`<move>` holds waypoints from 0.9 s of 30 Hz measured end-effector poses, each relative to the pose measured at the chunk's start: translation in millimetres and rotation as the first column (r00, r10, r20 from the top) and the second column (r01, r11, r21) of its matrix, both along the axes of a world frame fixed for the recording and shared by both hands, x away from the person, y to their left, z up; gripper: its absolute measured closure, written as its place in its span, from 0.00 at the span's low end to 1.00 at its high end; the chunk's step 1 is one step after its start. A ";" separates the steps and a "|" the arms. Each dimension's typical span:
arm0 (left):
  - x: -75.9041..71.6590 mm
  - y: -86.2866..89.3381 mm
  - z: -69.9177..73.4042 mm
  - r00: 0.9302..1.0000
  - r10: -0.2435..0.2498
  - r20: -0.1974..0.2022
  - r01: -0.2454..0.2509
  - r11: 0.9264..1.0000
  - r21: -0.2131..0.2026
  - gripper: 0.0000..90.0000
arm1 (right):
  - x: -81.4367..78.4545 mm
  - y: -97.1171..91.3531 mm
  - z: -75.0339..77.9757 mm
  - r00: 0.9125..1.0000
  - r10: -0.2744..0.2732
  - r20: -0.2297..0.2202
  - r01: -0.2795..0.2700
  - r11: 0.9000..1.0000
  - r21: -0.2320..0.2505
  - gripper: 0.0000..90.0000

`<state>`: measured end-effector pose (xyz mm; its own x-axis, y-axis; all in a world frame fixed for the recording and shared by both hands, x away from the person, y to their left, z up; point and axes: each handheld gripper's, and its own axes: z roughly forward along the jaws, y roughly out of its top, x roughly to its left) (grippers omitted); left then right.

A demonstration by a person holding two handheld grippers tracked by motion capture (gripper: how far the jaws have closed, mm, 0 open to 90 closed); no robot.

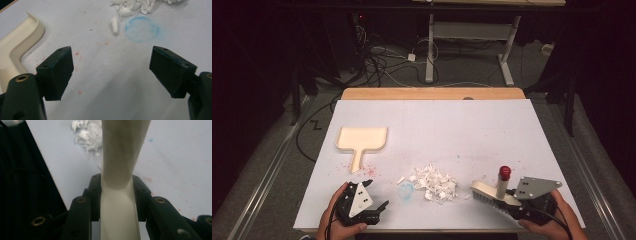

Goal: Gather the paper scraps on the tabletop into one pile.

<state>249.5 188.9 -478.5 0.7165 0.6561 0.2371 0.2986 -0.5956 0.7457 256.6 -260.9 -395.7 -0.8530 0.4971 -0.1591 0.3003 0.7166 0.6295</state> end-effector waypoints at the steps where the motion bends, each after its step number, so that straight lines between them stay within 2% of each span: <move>1: -0.1 0.1 -0.1 1.000 -0.001 0.000 0.001 1.000 0.000 0.20 | 0.7 4.7 -1.6 1.000 0.001 -0.010 -0.001 1.000 -0.001 0.75; 3: -0.2 0.9 -0.2 1.000 0.000 -0.001 0.000 1.000 -0.004 0.20 | 1.9 15.9 -3.7 0.999 0.027 -0.029 -0.027 1.000 0.002 0.75; 7: -0.1 2.2 -0.3 1.000 0.002 -0.001 -0.002 1.000 -0.010 0.20 | 3.1 39.7 -8.6 0.997 0.067 -0.029 -0.068 0.998 -0.006 0.75; 14: 0.1 1.7 -0.1 1.000 -0.001 -0.001 0.001 1.000 -0.007 0.20 | 16.8 73.0 -10.4 0.994 0.106 -0.003 -0.106 0.994 0.014 0.75; 18: 0.0 1.9 -0.1 1.000 0.000 0.000 0.000 1.000 -0.007 0.20 | 26.5 90.5 -10.6 0.994 0.108 0.019 -0.108 0.994 0.017 0.75; 23: 0.0 2.9 -0.8 1.000 0.001 -0.004 -0.001 1.000 -0.009 0.20 | 34.8 102.6 -6.0 0.993 0.113 0.039 -0.115 0.993 0.037 0.75; 27: -0.8 3.4 -0.5 1.000 0.002 -0.002 -0.003 1.000 -0.010 0.20 | 32.4 101.6 0.1 0.991 0.118 0.057 -0.121 0.991 0.049 0.75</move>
